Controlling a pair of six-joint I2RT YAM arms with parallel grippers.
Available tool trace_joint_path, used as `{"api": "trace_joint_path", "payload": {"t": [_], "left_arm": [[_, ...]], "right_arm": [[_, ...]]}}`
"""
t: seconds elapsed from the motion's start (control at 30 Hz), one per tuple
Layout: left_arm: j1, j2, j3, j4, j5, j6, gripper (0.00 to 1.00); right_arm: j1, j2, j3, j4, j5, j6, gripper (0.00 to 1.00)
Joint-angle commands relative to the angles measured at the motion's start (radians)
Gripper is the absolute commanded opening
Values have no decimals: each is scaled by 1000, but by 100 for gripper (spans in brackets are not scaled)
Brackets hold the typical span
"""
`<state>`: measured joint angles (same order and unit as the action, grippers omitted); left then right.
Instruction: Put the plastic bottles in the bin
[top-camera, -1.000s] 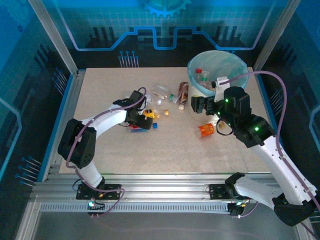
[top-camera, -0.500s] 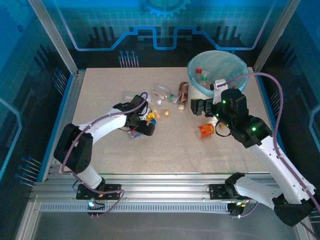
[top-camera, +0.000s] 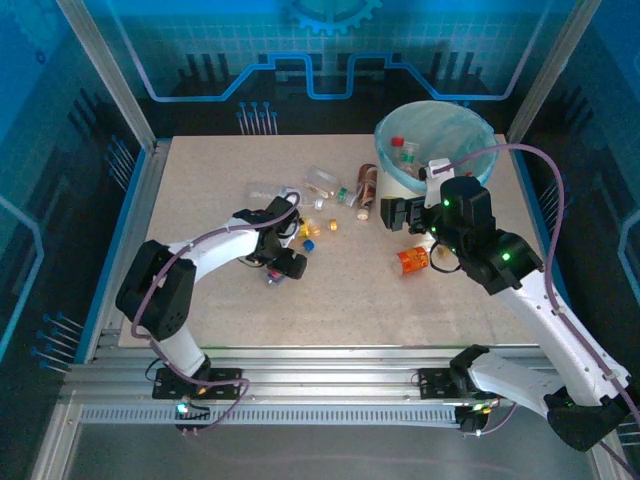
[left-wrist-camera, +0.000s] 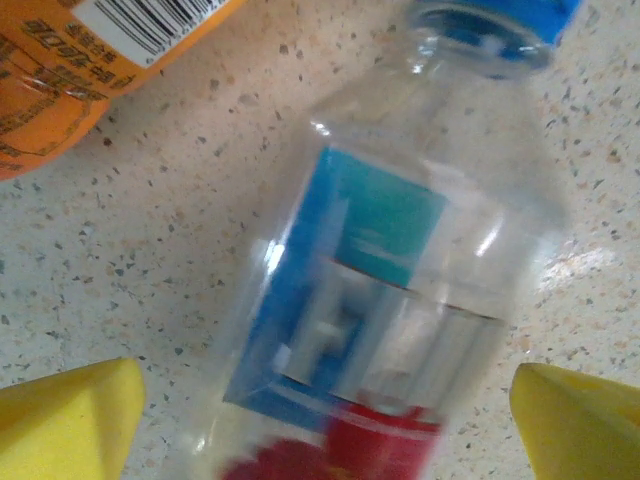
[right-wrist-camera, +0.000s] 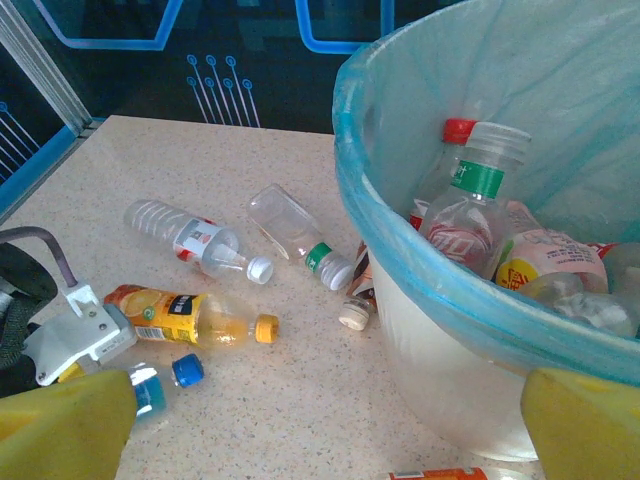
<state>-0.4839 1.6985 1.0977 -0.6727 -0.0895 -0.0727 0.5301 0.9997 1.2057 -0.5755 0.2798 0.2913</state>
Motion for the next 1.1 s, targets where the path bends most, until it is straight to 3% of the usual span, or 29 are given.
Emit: {"api": "trace_joint_path", "payload": {"t": [0.0, 0.5, 0.9, 1.07], "left_arm": [[-7, 21, -6, -25, -10, -8, 91], [-10, 17, -6, -28, 22, -2, 67], [-14, -83, -24, 3, 40, 12, 62], [-15, -167, -42, 34, 98, 22, 58]], "right_arm": [[11, -10, -2, 1, 10, 10, 100], [11, -19, 4, -6, 23, 6, 100], [12, -32, 18, -15, 33, 1, 100], [11, -39, 27, -15, 17, 14, 100]]}}
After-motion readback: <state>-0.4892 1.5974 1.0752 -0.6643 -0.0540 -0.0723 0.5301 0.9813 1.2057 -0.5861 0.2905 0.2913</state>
